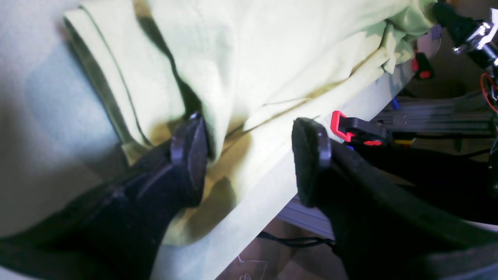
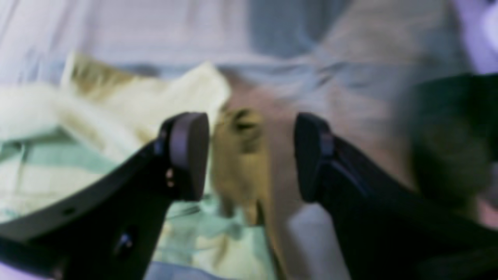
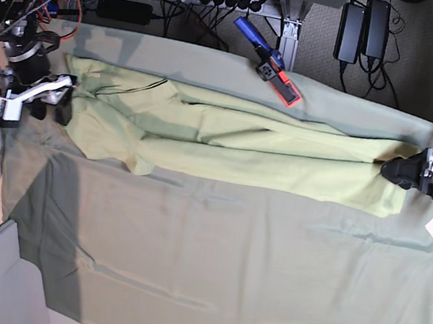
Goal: Fold the T-shirt properly
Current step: 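Lay the folded edge down with both grippers and release, then grasp the folded hem end of the yellow-green shirt with the left gripper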
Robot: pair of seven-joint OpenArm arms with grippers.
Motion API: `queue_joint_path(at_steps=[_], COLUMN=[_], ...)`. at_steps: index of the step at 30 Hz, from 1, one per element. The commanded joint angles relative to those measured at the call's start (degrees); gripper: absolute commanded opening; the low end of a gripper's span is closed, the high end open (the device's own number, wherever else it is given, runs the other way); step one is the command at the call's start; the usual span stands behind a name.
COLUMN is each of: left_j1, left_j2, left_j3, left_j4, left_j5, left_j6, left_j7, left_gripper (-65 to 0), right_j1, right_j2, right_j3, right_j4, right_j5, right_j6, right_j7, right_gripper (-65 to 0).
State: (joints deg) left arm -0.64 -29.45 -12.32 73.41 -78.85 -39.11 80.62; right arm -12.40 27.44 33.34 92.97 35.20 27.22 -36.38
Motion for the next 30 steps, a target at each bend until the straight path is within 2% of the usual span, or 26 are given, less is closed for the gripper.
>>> queue_joint_path(at_steps=[1,3,4,5,7,10,14,16,19,22,26,30], left_j1=[-0.98,-1.14,-1.11,-1.11,-1.09,-0.70,0.17,0.22,0.17,0.20,0.26,0.42], left_j2=[-1.27,-1.46,-1.70,-1.88,-2.16,-1.90,-0.94,-0.50,0.07,1.16,3.10,4.20], left_j3=[-1.99,-5.31,-7.08,-8.66,-10.43,-10.08,-8.85,-8.85,-8.41,-8.15,-8.15,-8.15], left_j4=[0.94,0.94,0.94,0.94,0.94,0.57,-0.33,-0.90,-2.64,-4.37,-5.25,-5.22], left_j5=[-0.96,-1.03,-1.03,-1.01,-1.01,0.33,8.92,11.26,11.45,11.54,11.41,11.17], left_j6=[-0.89,-0.89,-0.89,-0.89,-0.89,-0.89,-0.89,-0.89,-0.89,-0.89,-0.89,-0.89], left_j7=[-0.62,-0.79,-2.12,-3.13,-3.93,-4.59,-12.59,-15.19,-15.69,-15.69,-14.78,-13.99], left_gripper=[-27.8,-27.8,-27.8,-27.8,-27.8,-27.8,-27.8,-27.7,-24.2,-24.1,-24.0,-24.0], right_j1=[0.48,0.66,0.79,1.09,1.44,1.42,1.42,1.42,1.44,1.64,2.73,3.30], right_j2=[1.22,1.25,1.25,1.25,1.27,0.92,0.94,0.94,0.96,0.94,0.94,0.94], right_j3=[2.43,5.97,7.37,8.35,8.81,7.41,1.03,-3.23,-9.94,-15.37,-19.74,-20.76], right_j4=[1.79,3.13,3.74,4.17,4.61,4.63,4.59,4.44,3.39,0.33,-4.92,-8.00], right_j5=[2.01,4.59,5.81,6.38,6.86,9.20,7.28,5.18,-1.73,-8.33,-9.49,-9.44], right_j6=[1.05,1.05,1.05,1.07,1.07,1.09,1.09,1.09,1.09,1.05,1.05,1.03], right_j7=[1.16,0.26,0.28,0.24,0.09,0.24,0.37,0.83,4.61,9.90,10.29,10.29], right_gripper=[-30.1,-30.4,-33.2,-40.3,-64.3,-65.0,-65.0,-65.0,-65.0,-65.0,-65.0,-65.0])
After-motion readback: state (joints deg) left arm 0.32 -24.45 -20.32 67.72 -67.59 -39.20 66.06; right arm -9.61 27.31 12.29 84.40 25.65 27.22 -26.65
